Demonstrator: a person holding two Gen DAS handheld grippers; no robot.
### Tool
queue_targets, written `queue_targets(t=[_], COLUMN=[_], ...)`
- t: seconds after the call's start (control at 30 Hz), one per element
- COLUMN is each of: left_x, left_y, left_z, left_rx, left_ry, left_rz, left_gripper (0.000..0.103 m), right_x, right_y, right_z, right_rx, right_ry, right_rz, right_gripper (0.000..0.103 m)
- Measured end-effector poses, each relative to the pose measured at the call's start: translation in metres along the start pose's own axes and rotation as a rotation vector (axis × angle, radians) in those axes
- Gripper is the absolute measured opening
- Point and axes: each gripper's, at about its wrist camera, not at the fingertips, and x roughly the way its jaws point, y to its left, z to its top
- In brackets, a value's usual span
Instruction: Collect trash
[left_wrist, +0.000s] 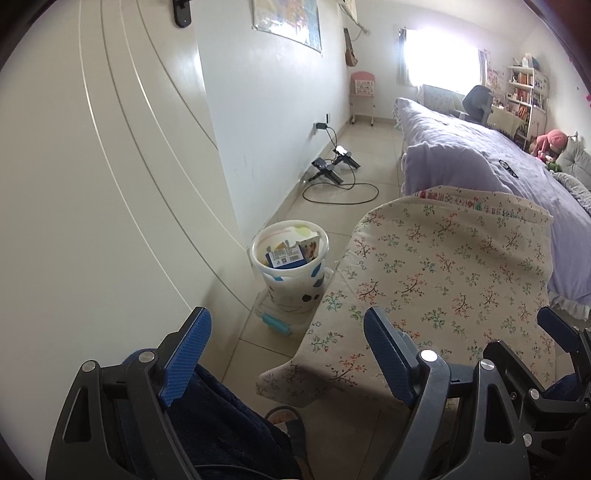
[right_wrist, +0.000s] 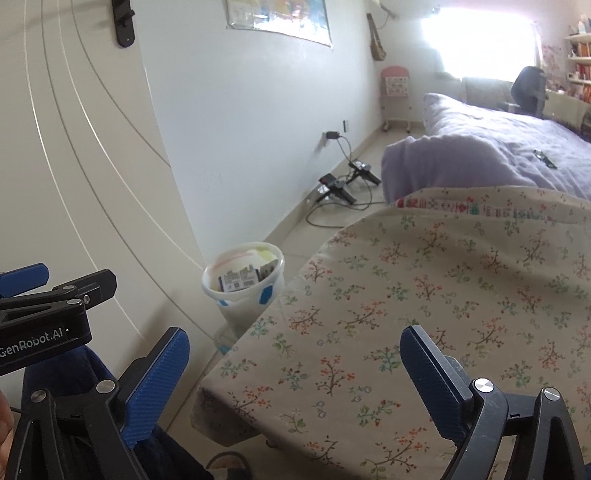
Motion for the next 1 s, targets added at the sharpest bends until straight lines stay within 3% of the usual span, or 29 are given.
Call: queue_targets(t=[1.0], left_x=[0.014], left_y=[-0.005], left_z=[-0.001], left_rx=[0.015], left_ry=[0.022], left_rz=[-0.015], left_gripper=[0.087], right_x=[0.023], right_y=[-0.003], right_z=[-0.005], right_rx=[0.003], right_ry=[0.044], right_rz=[-0.018], right_gripper=[0.097])
